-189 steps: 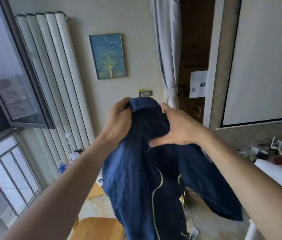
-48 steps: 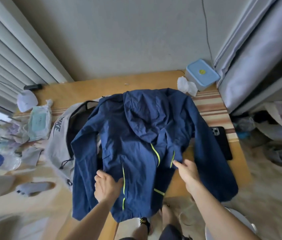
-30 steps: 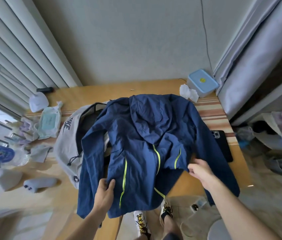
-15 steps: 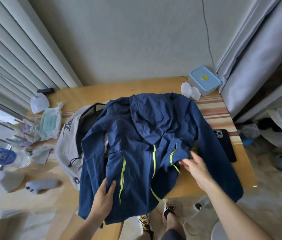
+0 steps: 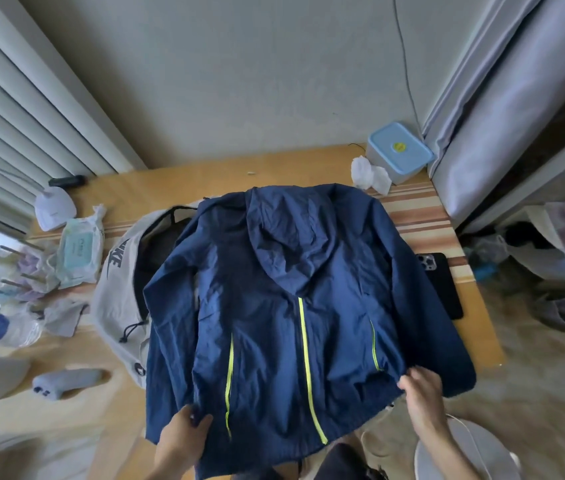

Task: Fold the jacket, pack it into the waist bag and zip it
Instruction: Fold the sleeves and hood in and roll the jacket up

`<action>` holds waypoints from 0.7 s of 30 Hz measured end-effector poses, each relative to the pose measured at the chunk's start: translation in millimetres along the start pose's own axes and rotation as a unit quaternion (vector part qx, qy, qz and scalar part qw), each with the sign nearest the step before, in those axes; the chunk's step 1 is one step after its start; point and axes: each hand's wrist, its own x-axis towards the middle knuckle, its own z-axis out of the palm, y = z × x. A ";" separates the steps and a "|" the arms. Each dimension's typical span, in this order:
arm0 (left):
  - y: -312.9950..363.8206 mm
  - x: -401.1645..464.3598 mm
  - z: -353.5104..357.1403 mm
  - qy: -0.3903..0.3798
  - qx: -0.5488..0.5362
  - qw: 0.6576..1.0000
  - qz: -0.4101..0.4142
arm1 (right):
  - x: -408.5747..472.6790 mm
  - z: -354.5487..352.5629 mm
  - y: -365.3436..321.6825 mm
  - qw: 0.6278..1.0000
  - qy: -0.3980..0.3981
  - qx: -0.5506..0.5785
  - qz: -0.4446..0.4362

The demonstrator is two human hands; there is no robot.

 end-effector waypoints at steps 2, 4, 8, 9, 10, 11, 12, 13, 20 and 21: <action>10.3 -6.5 -1.9 0.027 0.043 0.999 -0.008 | -0.4 -5.1 -1.2 0.998 0.005 0.022 0.053; 25.2 -10.1 -3.5 0.069 0.072 0.995 0.011 | -1.8 -14.3 -0.6 0.989 -0.026 0.023 0.144; 72.7 -14.9 0.0 0.164 0.118 0.963 0.181 | 13.7 -48.2 -1.4 0.981 0.093 -0.102 0.133; 87.5 -15.0 3.3 0.172 0.131 0.946 0.242 | 21.6 -56.8 -1.3 0.973 0.124 -0.136 0.140; 103.8 -15.0 7.9 0.178 0.146 0.927 0.297 | 29.8 -63.1 -0.6 0.965 0.142 -0.162 0.148; 120.9 -14.1 13.7 0.180 0.161 0.908 0.343 | 38.3 -67.8 -1.8 0.962 0.135 -0.187 0.143; 139.2 -14.3 19.8 0.177 0.180 0.888 0.385 | 46.4 -69.2 -1.8 0.960 0.121 -0.212 0.137; 157.5 -14.3 26.5 0.173 0.197 0.866 0.426 | 57.3 -69.8 3.9 0.958 0.114 -0.229 0.127; 219.2 5.1 94.8 -0.051 0.424 0.747 0.510 | 88.2 -109.8 -20.4 0.981 0.128 -0.077 0.124; 218.9 7.2 99.7 -0.082 0.442 0.746 0.491 | 86.7 -119.7 -38.2 0.981 0.143 -0.021 0.127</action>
